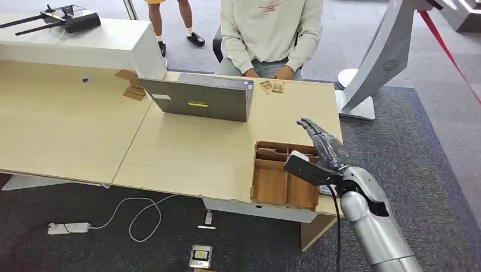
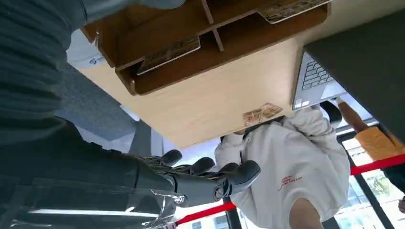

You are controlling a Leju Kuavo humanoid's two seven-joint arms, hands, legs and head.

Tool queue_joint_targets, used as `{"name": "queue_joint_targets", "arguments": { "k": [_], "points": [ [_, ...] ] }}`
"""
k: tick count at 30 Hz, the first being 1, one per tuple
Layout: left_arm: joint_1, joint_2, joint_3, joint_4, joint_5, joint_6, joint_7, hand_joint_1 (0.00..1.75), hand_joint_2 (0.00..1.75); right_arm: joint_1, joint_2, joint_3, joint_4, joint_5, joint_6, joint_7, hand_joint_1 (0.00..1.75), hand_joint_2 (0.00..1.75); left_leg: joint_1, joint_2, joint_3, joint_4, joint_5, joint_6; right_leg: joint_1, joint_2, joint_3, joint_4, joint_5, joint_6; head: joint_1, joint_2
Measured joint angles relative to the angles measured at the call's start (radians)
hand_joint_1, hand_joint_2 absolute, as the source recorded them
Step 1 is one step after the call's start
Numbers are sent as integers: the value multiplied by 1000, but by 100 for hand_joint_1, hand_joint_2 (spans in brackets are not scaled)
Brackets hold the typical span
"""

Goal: Pass the card to the sensor for recognition and then transmit it.

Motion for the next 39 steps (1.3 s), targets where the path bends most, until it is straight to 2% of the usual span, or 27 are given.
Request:
{"name": "queue_joint_targets", "arguments": {
  "k": [9,11,18,22,28,39],
  "points": [
    [0,0,0,0,0,2,0,0,0,1,8,8,2,17,-19,10,0,175,0,0,0,0,0,0,0,0,0,0,0,0,0,0],
    [0,-1,0,0,-5,5,0,0,0,1,18,21,19,40,-61,15,0,175,0,0,0,0,0,0,0,0,0,0,0,0,0,0],
    [1,-1,0,0,-8,6,0,0,0,5,20,26,42,98,-133,23,0,175,0,0,0,0,0,0,0,0,0,0,0,0,0,0],
    [0,-1,0,0,-11,6,-1,0,0,10,21,35,63,168,-205,13,0,175,0,0,0,0,0,0,0,0,0,0,0,0,0,0],
    [1,-2,0,0,-11,9,-2,0,0,12,23,45,112,195,-257,-1,0,175,0,0,0,0,0,0,0,0,0,0,0,0,0,0],
    [0,-2,0,0,-17,10,-2,0,0,12,21,53,169,199,-270,-2,0,175,0,0,0,0,0,0,0,0,0,0,0,0,0,0]
  ]
}}
